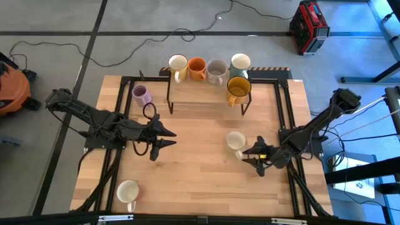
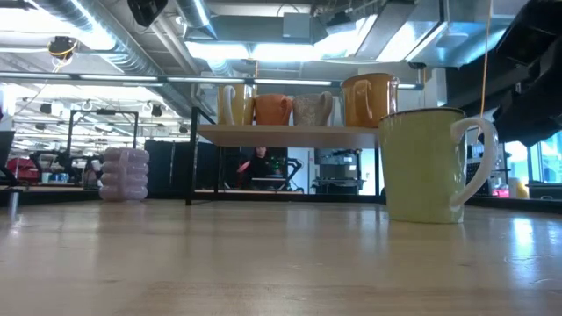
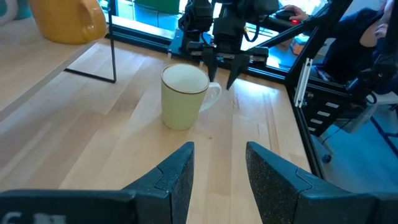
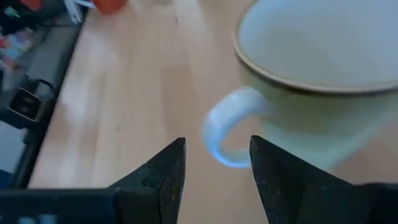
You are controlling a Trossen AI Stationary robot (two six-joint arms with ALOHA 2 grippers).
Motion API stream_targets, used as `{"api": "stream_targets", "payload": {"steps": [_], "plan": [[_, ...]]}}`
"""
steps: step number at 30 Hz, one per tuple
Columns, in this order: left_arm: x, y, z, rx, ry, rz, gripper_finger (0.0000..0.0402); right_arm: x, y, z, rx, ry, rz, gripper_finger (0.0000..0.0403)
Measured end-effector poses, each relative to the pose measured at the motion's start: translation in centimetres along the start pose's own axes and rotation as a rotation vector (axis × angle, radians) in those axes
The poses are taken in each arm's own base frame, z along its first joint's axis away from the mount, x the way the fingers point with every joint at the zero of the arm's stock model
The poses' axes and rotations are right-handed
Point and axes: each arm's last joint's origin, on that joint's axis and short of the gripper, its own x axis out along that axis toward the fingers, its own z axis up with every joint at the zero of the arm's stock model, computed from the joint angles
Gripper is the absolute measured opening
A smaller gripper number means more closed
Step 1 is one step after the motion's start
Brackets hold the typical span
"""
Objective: Place coffee mugs
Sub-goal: Put the light green mug on the shelf
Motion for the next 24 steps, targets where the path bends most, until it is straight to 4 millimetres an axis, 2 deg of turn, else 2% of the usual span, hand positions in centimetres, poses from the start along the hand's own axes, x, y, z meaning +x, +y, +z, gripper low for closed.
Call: {"api": "stream_targets", "payload": {"steps": [18,21,24], "plan": [[0.0,0.1,0.0,-0.001,-0.001,0.007,0.0140,3.5,1.0,-1.8,-0.086,-0.093,-0.004,0.0164],[0.1,0.3,0.1,-0.004,-0.003,0.014,0.0140,3.8,1.1,-2.0,-0.088,-0.105,-0.013,0.0147],[0.2,0.4,0.2,-0.008,-0.005,0.022,0.0140,3.9,1.1,-2.0,-0.098,-0.106,-0.024,0.0108]]}}
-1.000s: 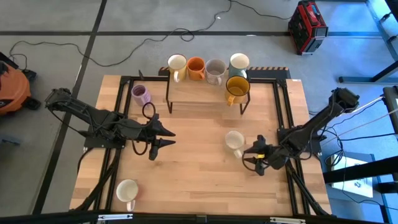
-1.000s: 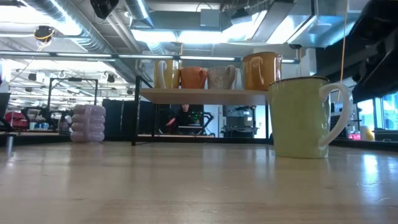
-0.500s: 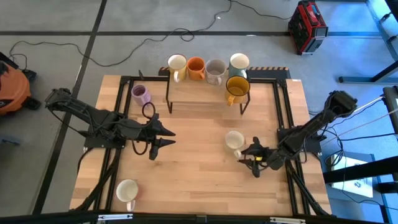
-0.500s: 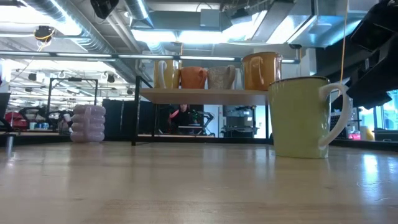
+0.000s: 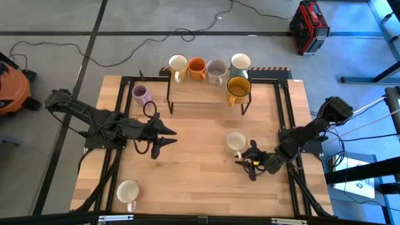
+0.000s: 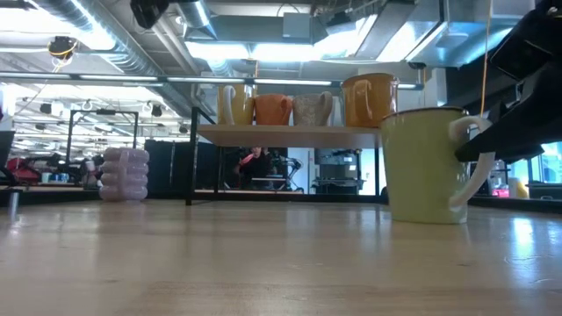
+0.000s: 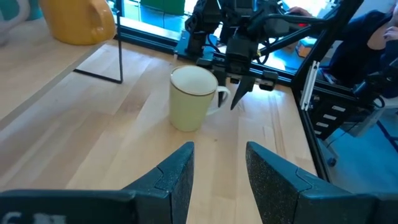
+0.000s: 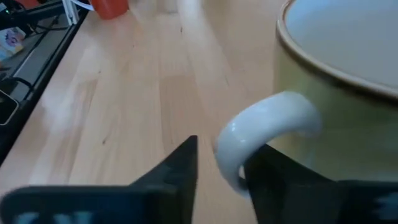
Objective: Place coffee mugs
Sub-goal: Put the light green mug on the shelf
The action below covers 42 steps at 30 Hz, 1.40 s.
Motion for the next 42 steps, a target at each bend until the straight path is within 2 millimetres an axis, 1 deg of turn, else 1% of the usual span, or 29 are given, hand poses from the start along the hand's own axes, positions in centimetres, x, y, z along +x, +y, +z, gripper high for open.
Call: {"api": "stream_targets", "payload": {"steps": [3,5,6,10,14,17,20,23,28,34,37,42], "plan": [[0.1,0.2,0.1,-0.003,-0.002,0.009,0.0140,0.0,0.0,0.0,-0.018,0.004,0.005,0.0059],[0.1,0.2,0.1,-0.004,-0.003,0.011,0.0140,0.0,0.1,0.1,-0.062,-0.003,0.003,0.0027],[0.1,0.3,0.1,-0.005,-0.003,0.012,0.0140,0.0,0.1,0.2,-0.083,-0.007,0.007,0.0018],[0.1,0.3,0.1,-0.005,-0.004,0.014,0.0140,0.0,0.4,0.3,-0.136,0.000,0.020,0.0019],[0.1,0.3,0.1,-0.005,-0.004,0.014,0.0140,0.3,1.0,1.0,-0.200,0.012,0.053,0.0009],[0.1,0.3,0.1,-0.005,-0.004,0.014,0.0140,0.8,1.3,1.8,-0.193,0.036,0.074,0.0009],[0.1,0.3,0.1,-0.005,-0.004,0.014,0.0140,1.2,1.5,2.5,-0.221,0.062,0.079,0.0009],[0.1,0.3,0.1,-0.009,-0.003,0.011,0.0140,1.7,1.8,3.6,-0.223,0.074,0.082,0.0007],[0.1,0.3,0.1,-0.032,-0.002,0.005,0.0140,2.4,2.5,5.6,-0.272,0.105,0.081,0.0007],[0.1,0.2,0.2,-0.034,-0.006,0.002,0.0140,3.2,2.8,8.7,-0.282,0.068,0.099,0.0007],[0.1,0.2,0.3,-0.038,-0.019,-0.003,0.0140,3.6,2.8,10.4,-0.287,0.028,0.086,0.0007],[0.1,0.1,0.3,-0.036,-0.023,-0.005,0.0140,4.1,2.6,13.7,-0.327,-0.030,0.043,0.0007]]}}
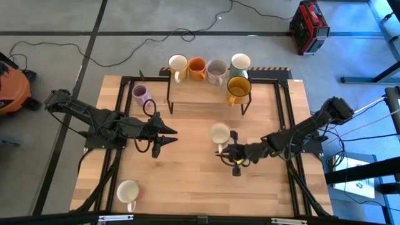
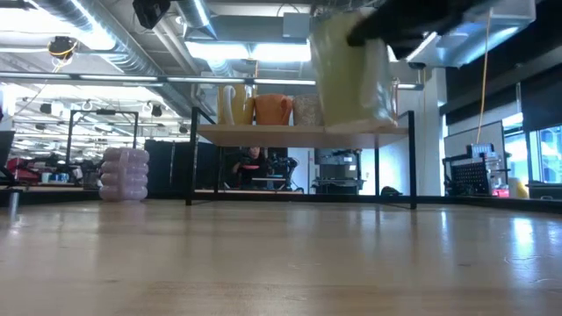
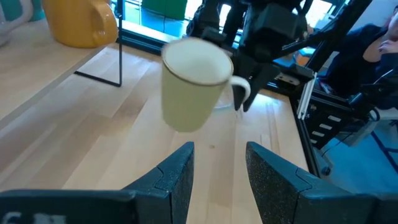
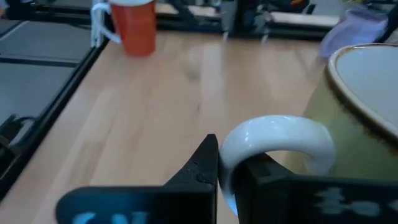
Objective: Place coffee mugs
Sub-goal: Put the light green mug on the shelf
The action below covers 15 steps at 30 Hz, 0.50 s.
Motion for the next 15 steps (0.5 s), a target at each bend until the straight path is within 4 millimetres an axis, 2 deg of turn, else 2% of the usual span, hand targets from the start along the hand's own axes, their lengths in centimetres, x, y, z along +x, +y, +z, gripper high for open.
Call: {"api": "stream_targets", "payload": {"steps": [10,15], "plan": [[0.0,0.0,0.0,0.002,0.000,0.000,0.0140,1.2,-5.3,4.6,-0.007,-0.076,-0.132,0.0007],[0.0,0.0,0.0,0.003,0.001,0.001,0.0140,1.8,-8.5,5.4,0.015,-0.102,-0.165,0.0007]]}}
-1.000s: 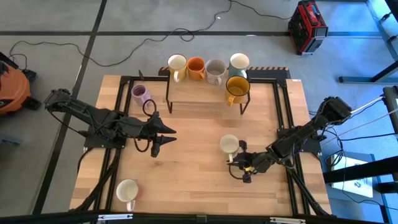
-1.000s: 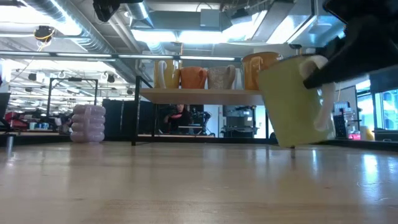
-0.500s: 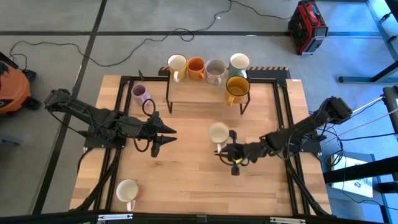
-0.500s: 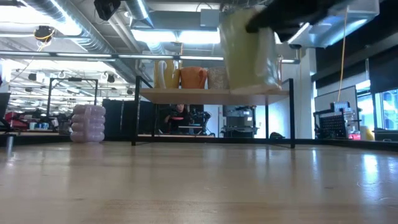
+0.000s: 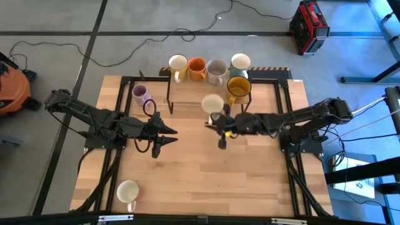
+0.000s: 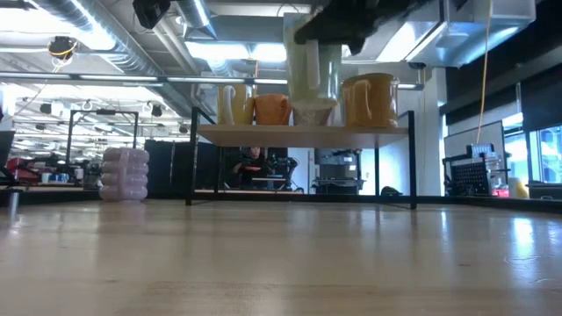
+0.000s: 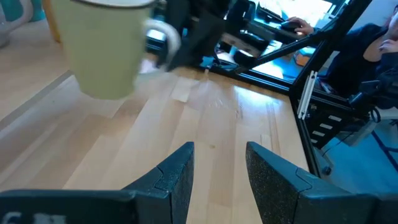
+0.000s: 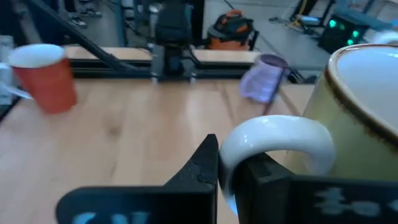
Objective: Place coffee mugs
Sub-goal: Put the light green mug on the shelf
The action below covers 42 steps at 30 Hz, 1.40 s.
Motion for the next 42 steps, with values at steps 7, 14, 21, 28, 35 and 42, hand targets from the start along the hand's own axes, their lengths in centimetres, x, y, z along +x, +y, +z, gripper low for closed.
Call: {"api": "stream_targets", "payload": {"steps": [7,14,21,28,35,42], "plan": [[0.0,0.0,0.0,0.000,0.000,0.000,0.0140,1.0,-3.2,-0.2,0.033,0.008,-0.058,0.0007],[0.0,0.0,0.0,0.001,0.000,0.001,0.0140,1.3,-5.7,-0.5,0.057,0.019,-0.126,0.0007],[0.0,0.0,0.0,0.001,-0.002,0.005,0.0140,1.4,-7.8,-0.7,0.077,0.022,-0.153,0.0007],[0.0,0.0,0.0,0.001,-0.002,0.007,0.0140,1.4,-9.2,-0.8,0.094,0.023,-0.168,0.0007],[0.0,0.0,0.0,0.001,-0.003,0.007,0.0140,1.7,-9.2,-1.2,0.098,0.038,-0.153,0.0007],[0.0,0.0,0.0,0.001,-0.003,0.007,0.0140,1.8,-9.2,-1.2,0.097,0.045,-0.181,0.0015]]}}
